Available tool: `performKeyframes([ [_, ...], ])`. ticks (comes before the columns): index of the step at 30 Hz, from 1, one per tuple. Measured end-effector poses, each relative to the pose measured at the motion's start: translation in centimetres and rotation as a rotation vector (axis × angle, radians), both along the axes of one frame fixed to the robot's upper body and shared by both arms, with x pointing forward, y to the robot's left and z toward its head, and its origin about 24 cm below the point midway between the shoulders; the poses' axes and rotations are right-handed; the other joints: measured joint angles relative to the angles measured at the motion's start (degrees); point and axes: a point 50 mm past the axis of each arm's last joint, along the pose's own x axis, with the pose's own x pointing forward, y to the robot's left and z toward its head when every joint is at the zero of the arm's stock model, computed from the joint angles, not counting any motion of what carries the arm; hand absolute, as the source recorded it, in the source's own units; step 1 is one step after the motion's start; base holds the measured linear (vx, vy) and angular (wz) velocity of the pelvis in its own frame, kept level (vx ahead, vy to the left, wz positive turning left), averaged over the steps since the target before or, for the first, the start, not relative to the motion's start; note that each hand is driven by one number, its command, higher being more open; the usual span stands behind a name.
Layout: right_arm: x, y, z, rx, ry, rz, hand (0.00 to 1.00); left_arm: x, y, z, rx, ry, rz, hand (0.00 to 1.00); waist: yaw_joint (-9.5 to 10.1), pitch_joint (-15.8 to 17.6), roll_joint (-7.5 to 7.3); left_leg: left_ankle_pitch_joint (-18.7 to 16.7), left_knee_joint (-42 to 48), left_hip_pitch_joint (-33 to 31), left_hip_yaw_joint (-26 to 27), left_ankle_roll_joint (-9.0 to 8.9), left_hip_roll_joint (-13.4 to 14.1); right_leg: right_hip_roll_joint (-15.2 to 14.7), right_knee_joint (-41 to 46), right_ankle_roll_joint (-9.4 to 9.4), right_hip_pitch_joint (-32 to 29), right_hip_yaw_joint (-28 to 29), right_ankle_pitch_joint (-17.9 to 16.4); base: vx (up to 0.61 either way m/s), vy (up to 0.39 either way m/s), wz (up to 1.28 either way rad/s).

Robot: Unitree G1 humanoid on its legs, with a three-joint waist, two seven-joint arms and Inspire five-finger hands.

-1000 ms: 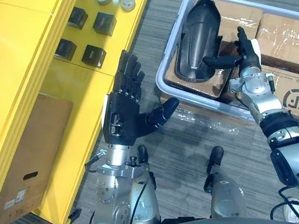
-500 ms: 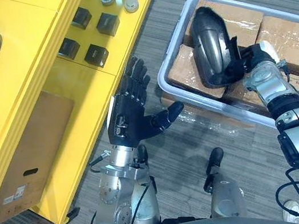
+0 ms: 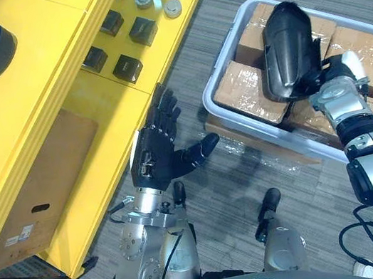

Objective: Walk over and take three plastic housings, then place them on the shelf

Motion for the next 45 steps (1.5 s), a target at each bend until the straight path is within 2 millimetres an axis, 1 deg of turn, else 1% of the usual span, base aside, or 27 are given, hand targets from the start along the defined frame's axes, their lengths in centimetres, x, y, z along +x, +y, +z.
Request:
performKeyframes([
  [2,-0.4,0.1,1.2,-0.078,-0.102,0.036,0.0,0.1,-0.2,-0.5,-0.001,0.054,-0.039,1.0,-0.62,0.0,-0.05,0.0,0.0,0.8,0.2,-0.01,0.0,0.1,-0.4,0.11,0.9,0.1,0.1,0.0,-0.022,-0.07],
  [3,-0.5,0.7,1.9,-0.122,-0.166,0.07,0.0,0.1,-0.4,-0.9,-0.011,0.092,-0.071,1.0,-1.16,-0.2,-0.17,-0.2,0.0,1.5,0.5,-0.14,0.2,0.4,-1.1,0.22,1.7,0.2,0.2,0.02,-0.03,-0.1],
  [5,-0.9,1.6,2.8,-0.194,-0.249,0.122,0.0,0.5,-0.9,-1.4,-0.042,0.159,-0.133,1.0,-1.23,-0.5,-0.59,-0.6,0.0,2.7,1.3,-0.24,0.6,0.8,-1.5,0.21,2.3,1.0,0.2,0.02,-0.031,-0.2],
  [7,-1.4,2.6,2.8,-0.252,-0.294,0.179,0.0,1.4,-1.6,-2.4,-0.01,0.221,-0.176,1.0,-1.28,-2.3,-1.28,-0.8,0.0,2.9,1.9,-0.48,1.0,1.4,-2.4,0.22,2.5,1.6,0.3,0.03,-0.038,-0.19],
  [8,-1.6,3.6,2.2,-0.271,-0.301,0.215,0.0,1.7,-1.8,-3.1,0.017,0.26,-0.187,1.0,-1.74,-3.8,-2.16,-1.1,0.0,3.2,2.4,-0.77,1.4,2.0,-3.1,0.14,2.9,1.9,0.5,0.06,-0.057,-0.22],
  [9,-1.7,4.5,1.6,-0.28,-0.3,0.246,0.0,2.1,-1.8,-3.5,0.042,0.286,-0.191,1.0,-1.94,-4.5,-3.03,-1.3,0.0,4.1,3.1,-0.86,1.7,2.3,-3.4,0.11,3.3,2.4,0.5,0.06,-0.059,-0.36],
  [10,-1.9,5.7,0.7,-0.279,-0.3,0.289,0.0,2.4,-1.9,-3.8,0.076,0.311,-0.196,1.0,-2.08,-5.6,-4.15,-1.9,0.0,5.2,4.1,-1.09,2.2,2.8,-4.1,0.1,4.1,3.2,0.5,0.05,-0.05,-0.35],
  [11,-2.3,6.3,-0.2,-0.287,-0.296,0.316,0.0,2.6,-2.0,-4.0,0.092,0.332,-0.206,1.0,-2.32,-6.9,-4.86,-2.2,0.0,5.4,4.4,-1.26,2.4,3.1,-4.6,0.09,4.2,3.4,0.5,0.03,-0.035,-0.26],
  [12,-2.6,6.7,-0.7,-0.288,-0.293,0.333,0.0,2.7,-2.0,-4.1,0.098,0.345,-0.213,1.0,-2.62,-7.7,-5.26,-2.4,0.0,5.5,4.5,-1.43,2.5,3.2,-5.1,0.06,4.5,3.4,0.6,0.04,-0.033,-0.19],
  [13,-3.2,7.4,-1.9,-0.304,-0.282,0.375,0.0,3.3,-2.3,-4.3,0.093,0.381,-0.228,1.0,-3.09,-9.3,-6.07,-2.8,0.0,6.1,5.2,-1.44,2.5,3.4,-6.1,0.06,5.0,3.7,1.0,0.04,-0.028,-0.19],
  [15,-3.7,8.2,-3.1,-0.326,-0.263,0.418,0.0,4.1,-2.7,-4.6,0.051,0.434,-0.243,1.0,-3.23,-10.9,-6.7,-3.3,0.0,6.8,6.5,-1.47,2.4,3.5,-7.4,0.11,5.3,4.9,1.8,0.03,-0.019,-0.29],
  [16,-3.9,8.8,-3.6,-0.342,-0.26,0.446,0.0,4.8,-2.8,-4.8,0.033,0.457,-0.225,1.0,-3.91,-11.5,-6.9,-3.4,0.0,6.9,6.8,-1.48,2.3,3.6,-8.3,0.15,5.6,5.0,2.3,0.02,-0.017,-0.19],
  [18,-4.4,9.5,-4.1,-0.351,-0.269,0.482,0.0,5.9,-3.1,-4.7,0.021,0.471,-0.184,1.0,-4.69,-11.5,-6.93,-3.5,0.0,7.5,7.0,-1.57,2.4,3.8,-8.3,0.14,5.8,5.4,2.3,0.0,-0.018,-0.12],
  [20,-5.0,10.0,-4.6,-0.342,-0.28,0.519,0.0,6.4,-3.2,-4.5,-0.04,0.476,-0.165,1.0,-4.91,-11.6,-6.95,-3.9,0.0,8.2,7.7,-1.67,2.5,3.9,-8.3,0.13,5.9,6.1,2.3,0.0,-0.02,-0.23],
  [22,-5.7,11.0,-5.4,-0.309,-0.284,0.555,0.0,6.6,-3.2,-4.1,-0.098,0.464,-0.137,1.0,-5.6,-12.2,-7.18,-4.2,0.0,8.6,8.3,-1.76,2.5,3.9,-8.3,0.13,5.9,6.7,2.3,0.01,-0.015,-0.17],
  [23,-6.0,11.7,-6.3,-0.282,-0.273,0.579,0.0,6.7,-3.2,-3.9,-0.121,0.457,-0.123,1.0,-6.1,-12.9,-7.47,-4.4,0.0,8.8,8.5,-1.74,2.5,3.9,-8.3,0.13,5.9,6.8,2.3,0.02,-0.012,-0.1],
  [24,-6.4,12.4,-7.1,-0.255,-0.258,0.603,0.0,6.9,-3.3,-3.7,-0.155,0.451,-0.12,1.0,-6.15,-13.4,-7.92,-4.6,0.0,9.0,8.8,-1.71,2.5,3.9,-8.3,0.13,5.8,7.2,2.3,0.02,-0.01,-0.11],
  [25,-6.6,12.7,-7.4,-0.246,-0.251,0.618,0.0,7.0,-3.4,-3.5,-0.16,0.445,-0.118,1.0,-6.16,-13.5,-8.13,-4.7,0.2,9.0,8.9,-1.72,2.5,3.9,-8.3,0.13,5.8,7.4,2.3,0.01,-0.007,-0.14],
  [27,-7.2,14.4,-8.7,-0.198,-0.223,0.679,0.0,7.4,-3.5,-3.7,-0.163,0.458,-0.093,1.0,-6.0,-14.5,-8.91,-5.4,0.8,9.1,9.5,-1.78,2.5,3.9,-8.4,0.13,5.8,8.0,2.3,0.0,-0.008,-0.12],
  [29,-7.6,15.3,-9.2,-0.164,-0.22,0.697,0.0,7.5,-3.2,-4.1,-0.169,0.481,-0.046,1.0,-5.99,-14.9,-9.11,-5.8,1.4,9.2,9.6,-1.81,2.5,3.8,-8.4,0.13,5.9,8.1,2.3,0.0,-0.007,-0.06],
  [31,-8.2,16.9,-9.5,-0.145,-0.217,0.776,0.0,7.6,-2.9,-4.7,-0.158,0.51,0.007,1.0,-6.03,-15.1,-9.12,-6.1,1.9,9.2,9.6,-1.71,2.5,3.8,-8.4,0.13,6.1,8.2,2.3,0.0,-0.004,-0.02],
  [34,-8.7,18.3,-10.1,-0.096,-0.209,0.818,0.0,7.6,-2.5,-5.6,-0.163,0.55,0.05,1.0,-5.96,-15.2,-9.1,-6.1,2.1,9.4,9.6,-1.71,2.5,3.7,-8.4,0.14,6.4,8.2,2.3,0.0,0.0,0.0],
  [37,-9.1,18.6,-10.6,-0.039,-0.197,0.817,0.0,7.6,-2.1,-5.7,-0.169,0.556,0.069,1.0,-5.85,-15.2,-9.14,-6.3,2.3,9.6,9.4,-1.75,2.5,3.7,-8.4,0.14,6.8,8.1,2.3,0.0,0.0,0.0],
  [38,-9.2,18.8,-10.8,-0.026,-0.193,0.818,0.0,7.7,-1.9,-5.7,-0.172,0.555,0.074,0.0,-5.91,-15.4,-9.13,-6.4,2.4,9.6,9.5,-1.7,2.4,3.6,-8.4,0.14,6.8,8.1,2.3,-0.03,0.0,-0.02],
  [42,-9.9,19.1,-11.6,0.021,-0.174,0.816,0.0,7.6,-2.0,-6.3,-0.168,0.583,0.078,0.0,-6.02,-17.2,-9.14,-6.5,2.4,9.6,9.5,-1.72,2.4,3.6,-8.4,0.14,6.8,8.1,2.3,0.0,0.0,0.0],
  [45,-10.2,19.1,-12.0,0.04,-0.167,0.811,0.0,7.5,-2.0,-6.5,-0.183,0.591,0.075,0.0,-6.14,-17.7,-9.13,-6.5,2.5,9.6,9.5,-1.73,2.4,3.6,-8.4,0.14,6.8,8.1,2.3,0.0,0.0,0.0],
])
